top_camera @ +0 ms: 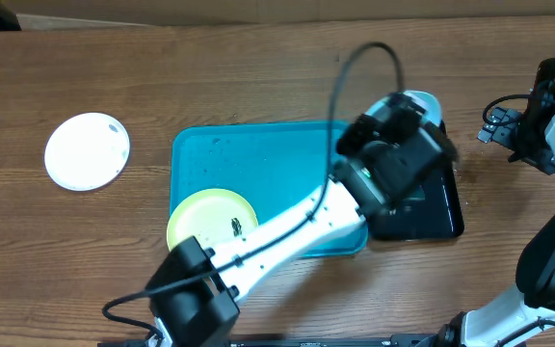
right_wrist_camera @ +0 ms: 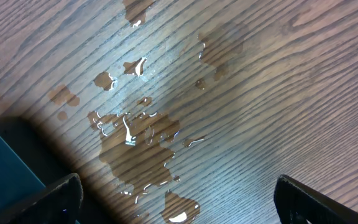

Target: Clean dirty plates on tray and stack at the side

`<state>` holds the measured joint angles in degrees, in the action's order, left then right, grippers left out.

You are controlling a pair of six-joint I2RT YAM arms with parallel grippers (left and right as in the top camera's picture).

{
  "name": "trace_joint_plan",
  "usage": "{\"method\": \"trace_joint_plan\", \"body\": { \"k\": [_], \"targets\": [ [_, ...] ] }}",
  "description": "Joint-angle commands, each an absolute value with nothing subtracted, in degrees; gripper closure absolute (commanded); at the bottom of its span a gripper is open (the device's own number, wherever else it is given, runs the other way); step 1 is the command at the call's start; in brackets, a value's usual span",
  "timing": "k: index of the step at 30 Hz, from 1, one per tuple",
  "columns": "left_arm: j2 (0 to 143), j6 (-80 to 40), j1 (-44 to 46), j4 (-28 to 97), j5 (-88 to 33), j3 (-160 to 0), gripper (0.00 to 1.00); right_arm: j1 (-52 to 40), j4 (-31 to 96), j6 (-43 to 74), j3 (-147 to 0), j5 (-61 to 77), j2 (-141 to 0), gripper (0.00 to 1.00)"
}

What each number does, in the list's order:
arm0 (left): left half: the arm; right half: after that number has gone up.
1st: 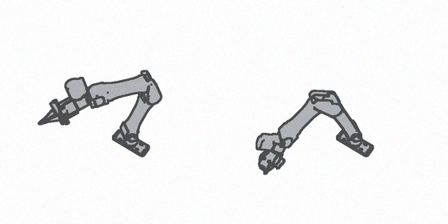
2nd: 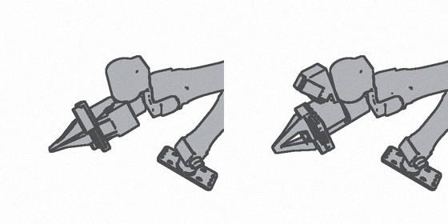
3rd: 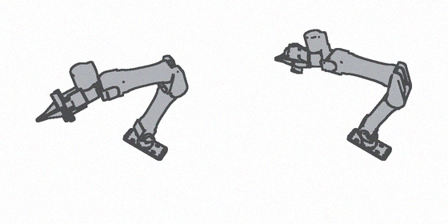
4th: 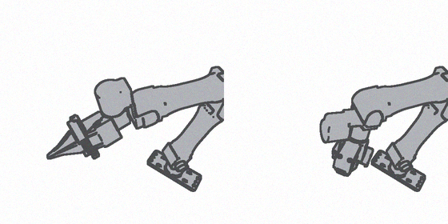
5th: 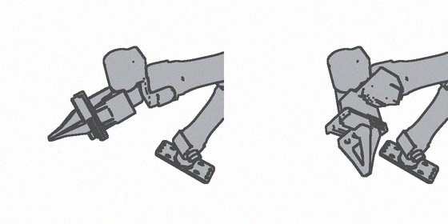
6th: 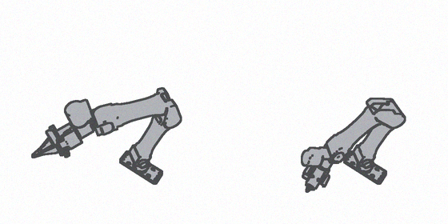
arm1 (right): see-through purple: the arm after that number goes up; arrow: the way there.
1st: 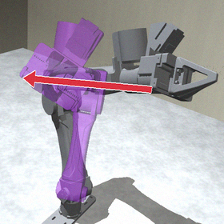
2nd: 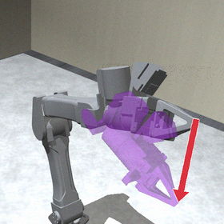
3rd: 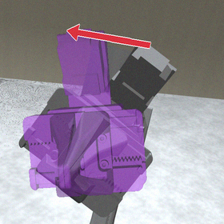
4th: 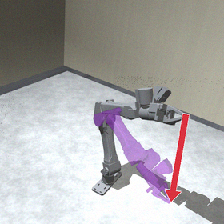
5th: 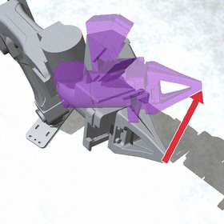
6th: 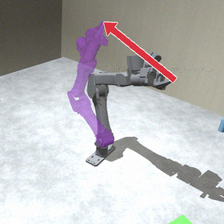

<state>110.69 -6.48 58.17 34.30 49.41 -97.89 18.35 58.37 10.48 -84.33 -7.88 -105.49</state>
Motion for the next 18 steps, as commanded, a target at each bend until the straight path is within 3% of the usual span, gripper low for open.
{"method": "trace_joint_plan", "body": {
  "k": [1,10,18],
  "targets": [
    [109.71,2.70,61.65,31.35,62.02,-99.61,0.96,18.50,58.17,10.66,-85.14,-8.10,-104.86,0.00],
    [109.71,17.74,66.59,19.99,74.02,-99.61,0.96,18.50,58.17,10.63,-85.14,-8.10,-104.86,0.00],
    [109.71,20.18,67.16,16.84,75.55,-99.61,0.96,18.50,58.17,10.63,-85.14,-8.10,-104.86,0.00]
  ]
}}
